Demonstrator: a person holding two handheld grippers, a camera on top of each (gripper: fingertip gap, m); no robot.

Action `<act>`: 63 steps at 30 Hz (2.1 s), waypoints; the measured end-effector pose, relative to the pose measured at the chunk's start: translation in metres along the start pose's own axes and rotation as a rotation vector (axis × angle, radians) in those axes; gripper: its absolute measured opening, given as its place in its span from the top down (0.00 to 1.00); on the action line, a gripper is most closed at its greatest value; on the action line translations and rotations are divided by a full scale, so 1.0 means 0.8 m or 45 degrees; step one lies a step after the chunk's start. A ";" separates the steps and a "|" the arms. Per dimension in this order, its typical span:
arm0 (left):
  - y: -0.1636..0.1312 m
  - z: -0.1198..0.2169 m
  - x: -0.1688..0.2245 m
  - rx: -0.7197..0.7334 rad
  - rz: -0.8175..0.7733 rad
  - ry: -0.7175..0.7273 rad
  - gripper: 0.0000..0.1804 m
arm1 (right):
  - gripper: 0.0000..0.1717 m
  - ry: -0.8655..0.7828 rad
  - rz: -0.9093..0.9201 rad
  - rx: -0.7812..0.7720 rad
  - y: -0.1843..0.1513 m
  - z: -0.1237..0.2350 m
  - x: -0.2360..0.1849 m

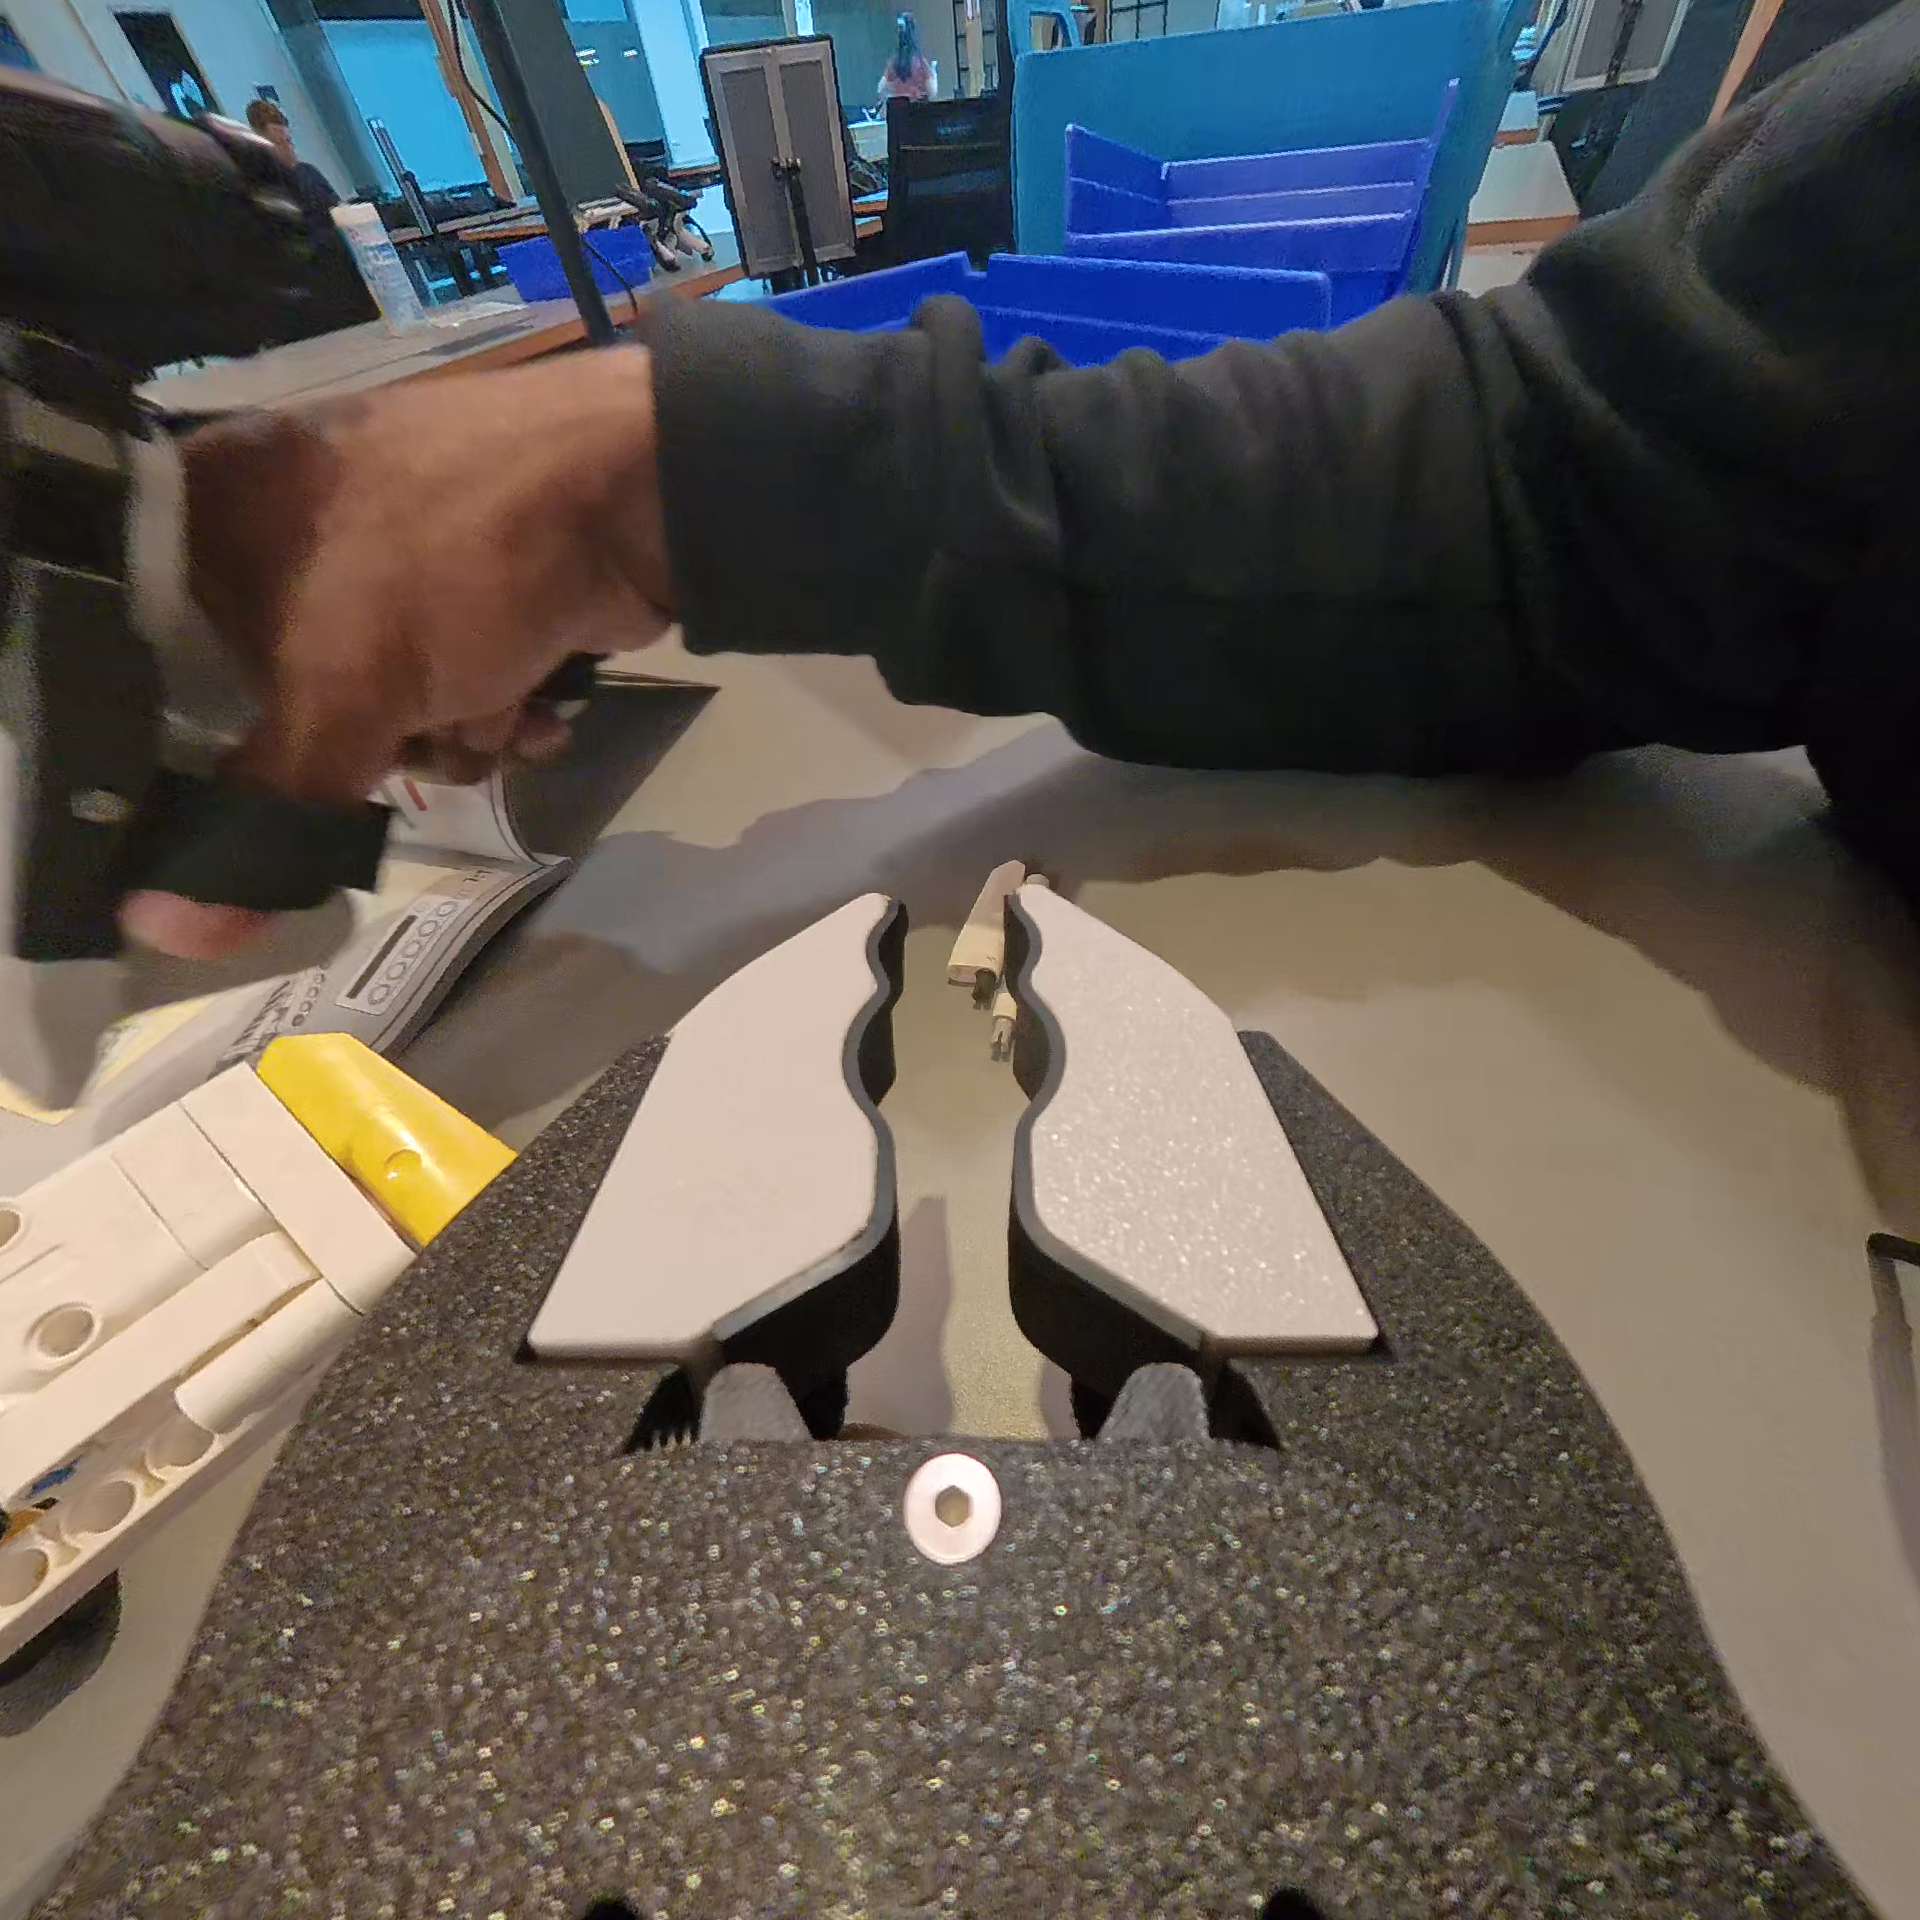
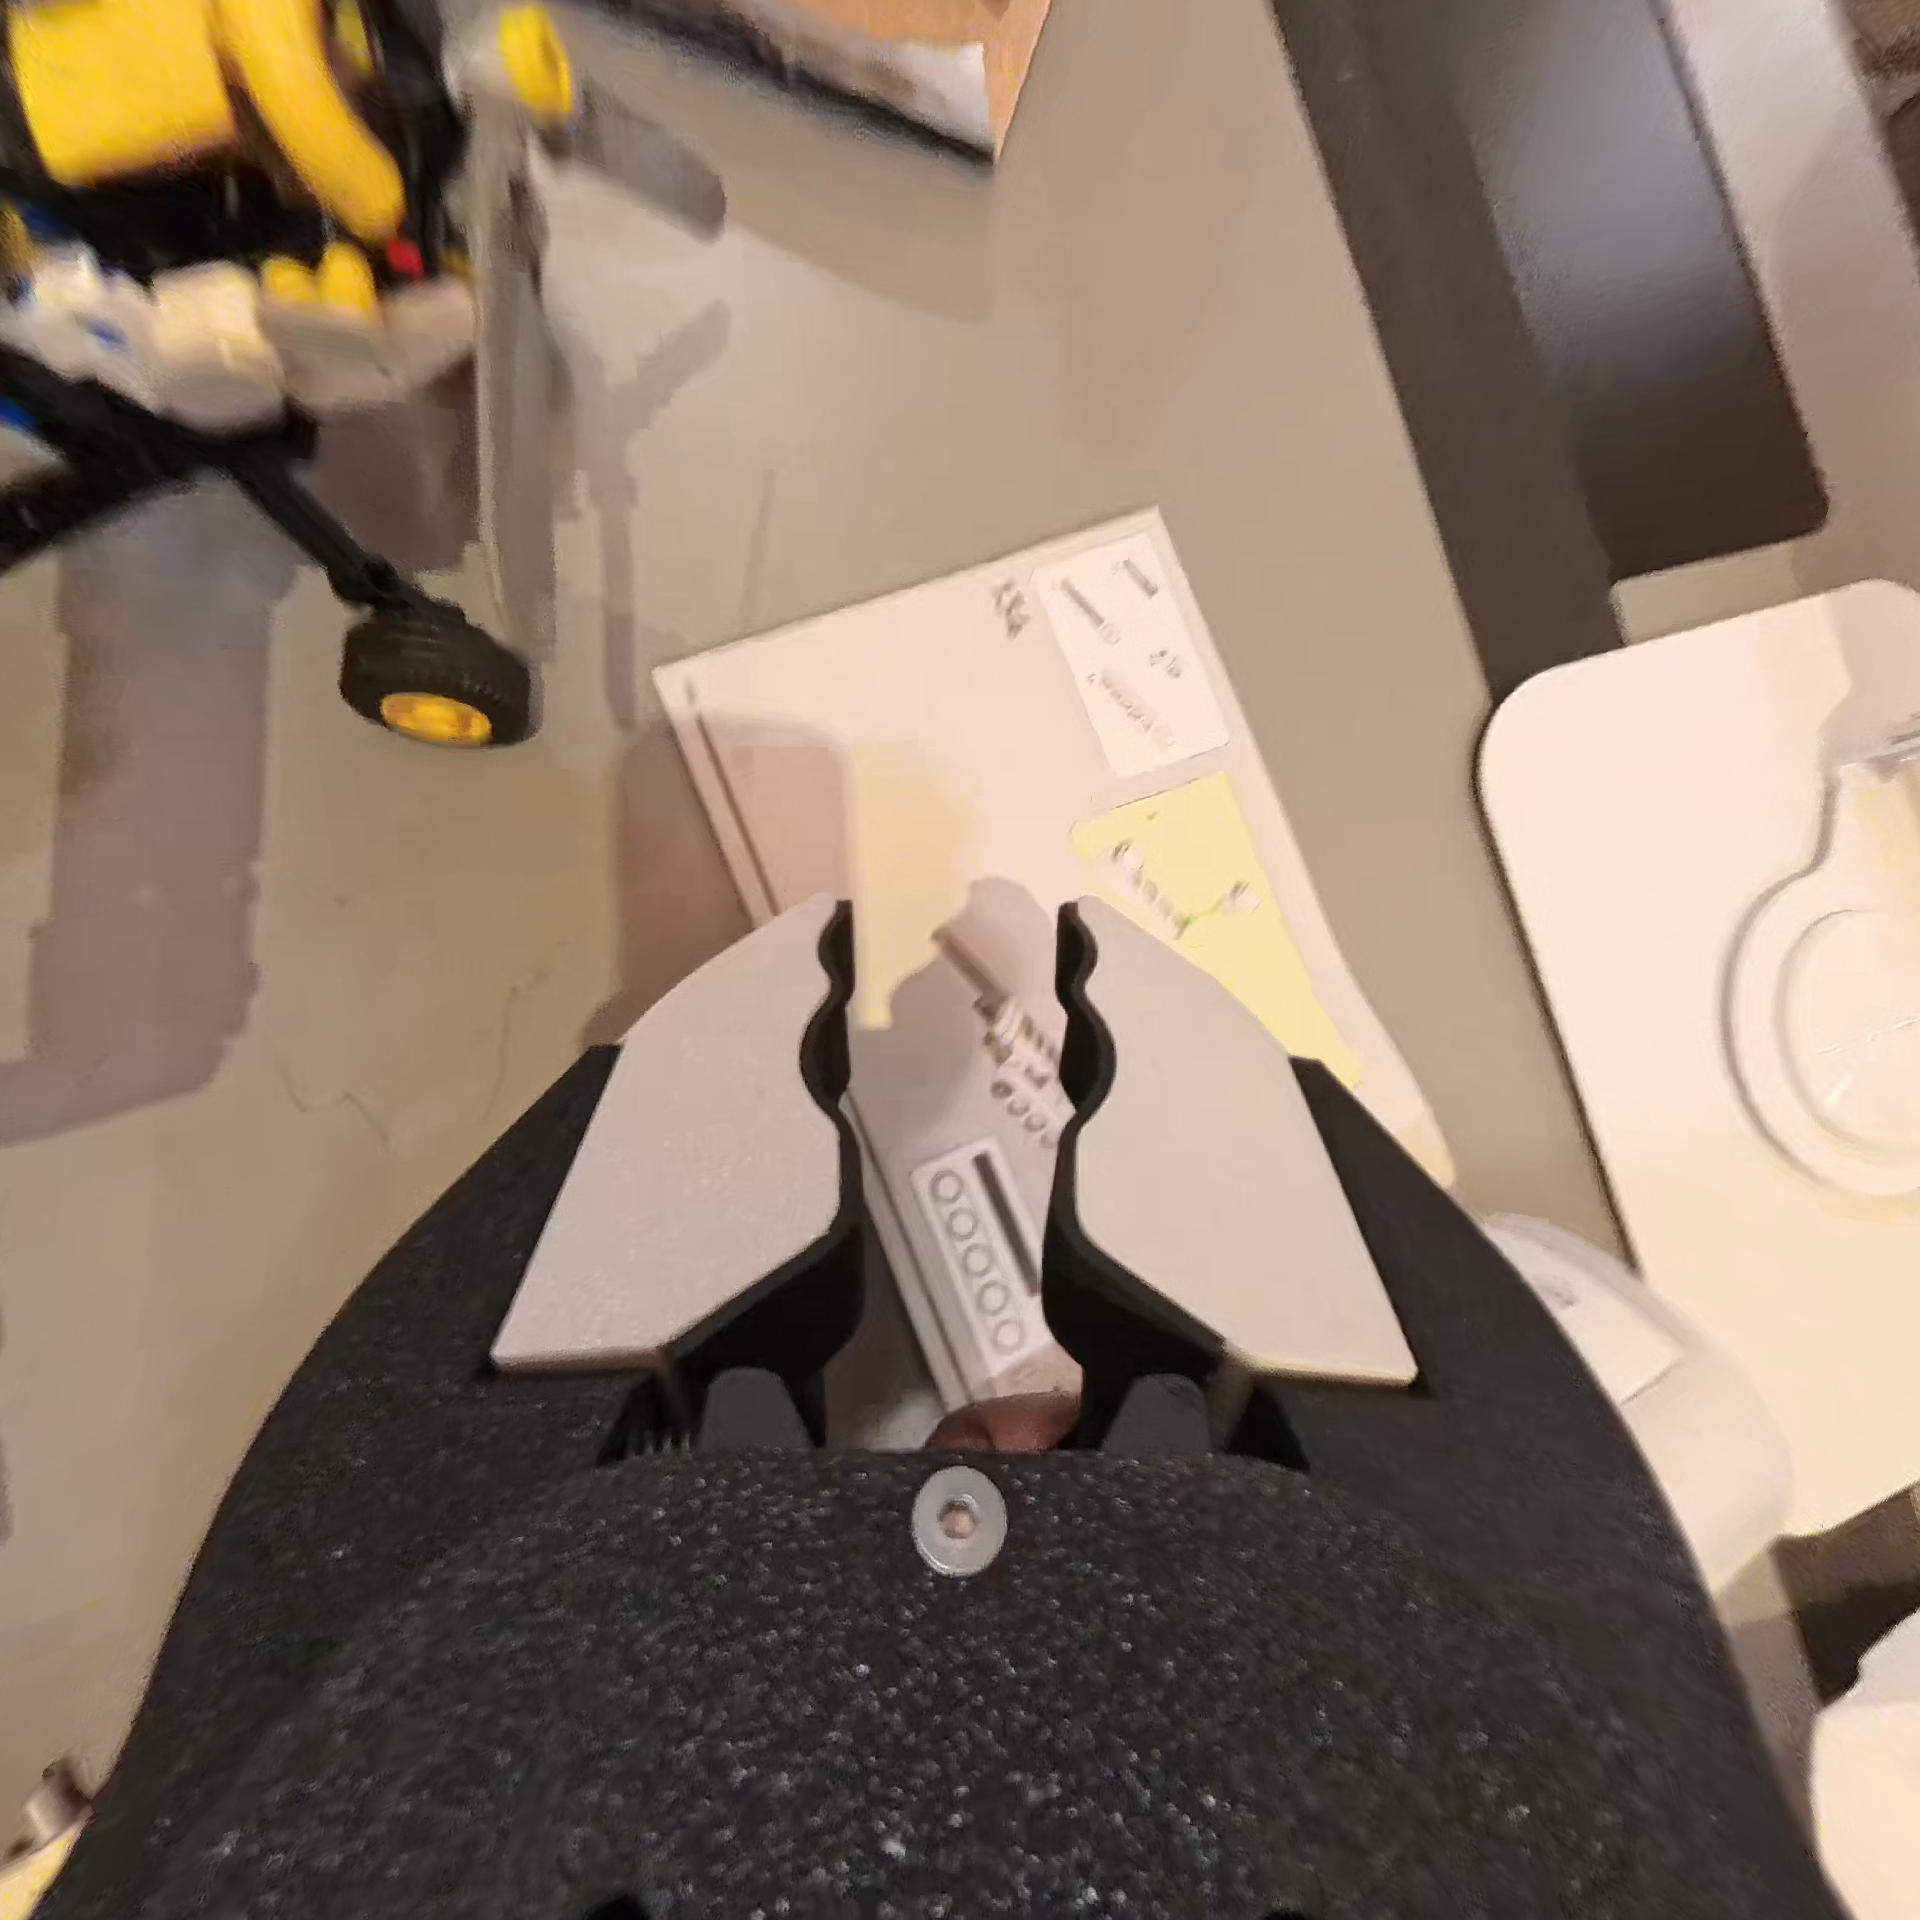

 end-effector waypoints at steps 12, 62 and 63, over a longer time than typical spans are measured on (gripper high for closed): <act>0.000 0.000 0.000 0.003 0.007 -0.008 0.90 | 0.65 0.192 -0.216 -0.042 0.057 -0.091 0.062; -0.002 0.001 -0.006 -0.001 0.073 -0.035 0.90 | 0.97 0.100 0.060 0.002 0.034 -0.050 0.057; -0.002 0.001 -0.006 -0.002 0.073 -0.035 0.90 | 0.97 0.094 0.071 0.001 0.034 -0.051 0.056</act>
Point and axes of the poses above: each gripper's, where its closed fingertips meet, z back along the fingers, y out of its top, x = y × z across the jaws, the point moved 3 cm from there along z, back along the fingers, and after that the axes turned 6 degrees about -x, right-handed, at the moved point
